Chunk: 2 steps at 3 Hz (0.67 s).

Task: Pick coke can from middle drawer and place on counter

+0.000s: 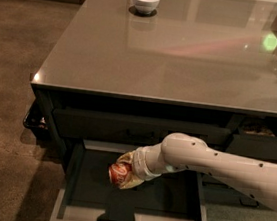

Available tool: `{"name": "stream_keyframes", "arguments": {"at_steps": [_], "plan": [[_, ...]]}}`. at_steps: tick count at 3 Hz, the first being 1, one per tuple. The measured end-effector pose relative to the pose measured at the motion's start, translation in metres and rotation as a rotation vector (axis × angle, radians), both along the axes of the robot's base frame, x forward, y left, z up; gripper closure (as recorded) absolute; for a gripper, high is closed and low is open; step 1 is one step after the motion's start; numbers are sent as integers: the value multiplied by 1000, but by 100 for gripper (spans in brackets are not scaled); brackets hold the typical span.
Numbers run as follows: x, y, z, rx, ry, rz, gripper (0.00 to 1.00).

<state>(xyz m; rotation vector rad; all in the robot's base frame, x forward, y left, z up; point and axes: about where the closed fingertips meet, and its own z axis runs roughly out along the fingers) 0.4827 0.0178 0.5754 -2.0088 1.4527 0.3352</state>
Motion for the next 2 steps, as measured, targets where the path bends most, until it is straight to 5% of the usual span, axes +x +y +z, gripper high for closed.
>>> {"name": "stream_keyframes", "arguments": {"at_steps": [1, 2], "plan": [[1, -4, 34, 36, -44, 1, 100], [7, -10, 155, 87, -207, 28, 100]]}}
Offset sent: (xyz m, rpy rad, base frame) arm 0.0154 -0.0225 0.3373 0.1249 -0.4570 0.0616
